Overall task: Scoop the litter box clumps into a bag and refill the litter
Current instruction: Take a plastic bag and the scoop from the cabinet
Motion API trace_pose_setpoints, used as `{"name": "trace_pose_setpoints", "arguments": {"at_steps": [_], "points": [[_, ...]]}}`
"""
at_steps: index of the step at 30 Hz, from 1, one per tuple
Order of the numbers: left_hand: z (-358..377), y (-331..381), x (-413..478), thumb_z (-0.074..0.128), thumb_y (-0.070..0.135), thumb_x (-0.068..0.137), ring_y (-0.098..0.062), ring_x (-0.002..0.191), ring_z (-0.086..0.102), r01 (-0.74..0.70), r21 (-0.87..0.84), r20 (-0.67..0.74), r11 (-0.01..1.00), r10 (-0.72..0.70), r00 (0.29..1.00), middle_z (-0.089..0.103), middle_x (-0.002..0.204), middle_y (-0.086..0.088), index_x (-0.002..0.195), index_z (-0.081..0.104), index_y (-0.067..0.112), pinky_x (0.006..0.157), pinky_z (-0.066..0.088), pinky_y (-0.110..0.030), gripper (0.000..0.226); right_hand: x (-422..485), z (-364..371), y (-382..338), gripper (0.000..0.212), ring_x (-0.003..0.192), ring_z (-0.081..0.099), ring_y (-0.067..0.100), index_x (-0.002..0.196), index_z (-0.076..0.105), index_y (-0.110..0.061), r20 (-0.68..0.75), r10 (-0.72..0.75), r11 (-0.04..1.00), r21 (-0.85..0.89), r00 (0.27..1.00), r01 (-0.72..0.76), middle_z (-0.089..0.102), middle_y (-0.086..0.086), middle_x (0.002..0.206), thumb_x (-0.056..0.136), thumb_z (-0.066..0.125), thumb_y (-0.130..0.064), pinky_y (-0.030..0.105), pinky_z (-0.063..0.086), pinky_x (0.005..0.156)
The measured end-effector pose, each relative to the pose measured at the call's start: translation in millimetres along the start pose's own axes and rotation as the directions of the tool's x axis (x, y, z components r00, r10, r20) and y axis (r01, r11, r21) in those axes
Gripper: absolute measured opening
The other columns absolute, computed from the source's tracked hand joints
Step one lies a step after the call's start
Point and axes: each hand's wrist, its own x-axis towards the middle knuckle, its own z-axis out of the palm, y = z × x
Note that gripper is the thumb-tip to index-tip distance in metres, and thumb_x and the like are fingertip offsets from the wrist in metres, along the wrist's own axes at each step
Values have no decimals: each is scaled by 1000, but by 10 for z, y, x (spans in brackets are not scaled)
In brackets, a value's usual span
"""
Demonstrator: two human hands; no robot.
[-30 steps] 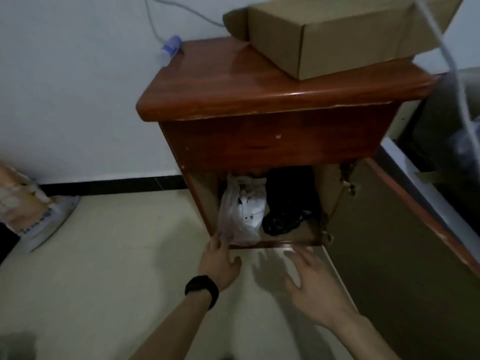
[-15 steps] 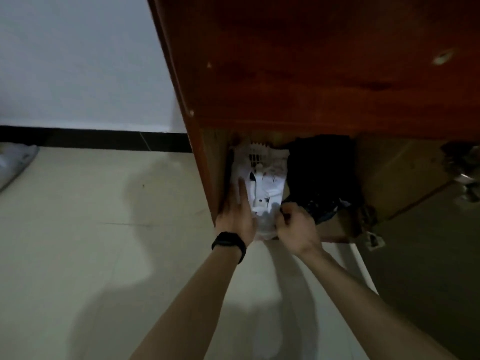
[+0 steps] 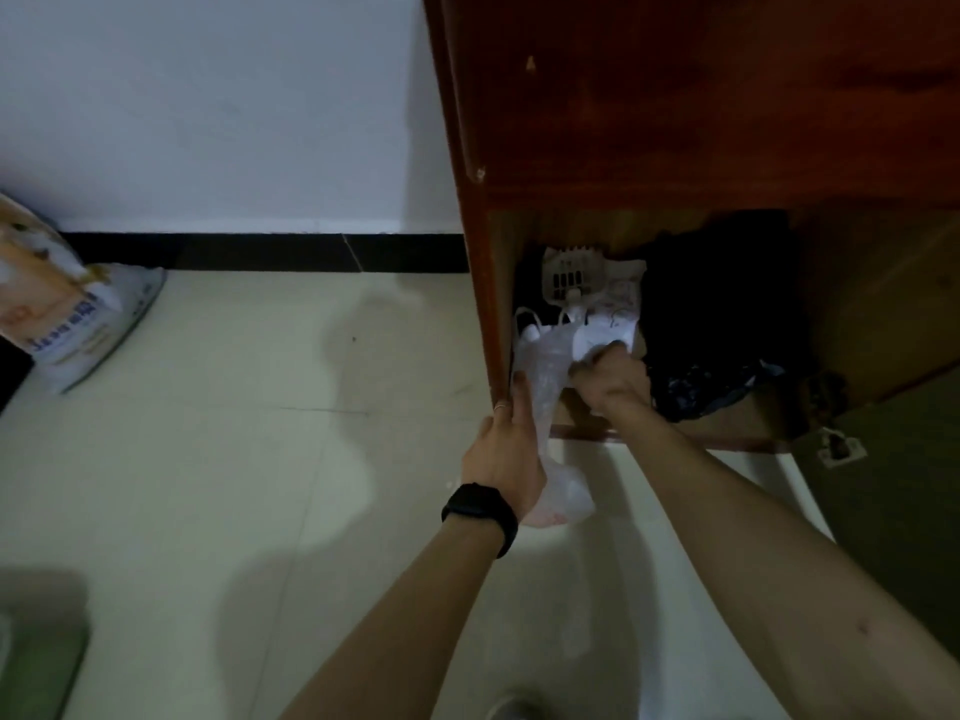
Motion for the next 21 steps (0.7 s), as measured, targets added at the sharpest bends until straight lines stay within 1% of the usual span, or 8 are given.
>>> {"name": "trace_pose_setpoints", "arguments": {"at_steps": [2, 4, 6, 7, 9, 11, 17, 21], "points": [[-40, -114, -152, 46, 3, 88, -32, 118, 47, -18, -65, -4, 998, 17, 1000, 43, 138, -10, 155, -4, 25, 87, 49, -40, 87, -92, -36, 47, 25, 70, 58, 29, 89, 53, -6, -87, -13, 989, 144, 996, 26, 64, 13, 84, 85, 61, -30, 31, 46, 57], [-100, -223, -365, 45, 2, 88, -29, 113, 49, -39, -123, -33, 992, 35, 999, 44, 135, -8, 154, -5, 30, 84, 51, -39, 87, -293, -80, 173, 23, 76, 64, 31, 81, 51, -10, -138, 79, 921, 388, 987, -19, 67, 14, 84, 82, 66, -27, 35, 51, 62], [-151, -345, -623, 46, 5, 90, -24, 110, 50, -46, -171, -77, 984, 33, 996, 44, 136, -5, 154, -5, 33, 82, 50, -32, 86, -602, -91, 348, 25, 88, 67, 36, 89, 50, -12, -97, 177, 737, 673, 979, -67, 68, 16, 89, 81, 71, -23, 49, 55, 80], [-167, -411, -768, 46, 7, 91, -22, 110, 51, -36, -195, -95, 980, 18, 995, 44, 137, -4, 153, -4, 34, 82, 49, -30, 84, -801, -83, 460, 24, 86, 67, 35, 90, 51, -12, -71, 196, 654, 753, 978, -76, 68, 15, 87, 80, 72, -19, 49, 55, 81], [-201, -553, -1054, 48, 9, 92, -19, 112, 51, 5, -221, -122, 975, -33, 992, 43, 139, 0, 153, -2, 37, 85, 50, -29, 84, -1240, -41, 687, 21, 72, 64, 29, 87, 52, -14, -18, 200, 516, 852, 980, -90, 66, 13, 77, 83, 72, -8, 38, 56, 67], [-242, -691, -1328, 51, 8, 91, -18, 109, 53, 74, -247, -138, 966, -110, 984, 44, 140, 3, 152, 3, 39, 86, 51, -28, 84, -1706, 17, 884, 19, 62, 61, 20, 88, 54, -14, 51, 169, 420, 900, 984, -118, 65, 11, 71, 86, 70, -3, 33, 53, 63], [-302, -1073, -1914, 55, 7, 90, -18, 98, 56, 349, -384, -203, 855, -447, 871, 50, 132, 4, 150, 25, 29, 82, 48, -29, 70, -2679, 332, 1043, 18, 55, 55, 15, 105, 64, -5, 254, 62, 386, 886, 965, -258, 63, 11, 69, 90, 62, 5, 26, 48, 53], [-237, -1314, -2166, 54, 5, 90, -13, 94, 50, 557, -521, -129, 647, -705, 698, 53, 131, -2, 147, 33, 22, 81, 45, -28, 62, -2897, 644, 974, 19, 54, 53, 18, 103, 62, -8, 333, 4, 564, 778, 943, -277, 62, 11, 66, 90, 63, 5, 29, 46, 54]]}}
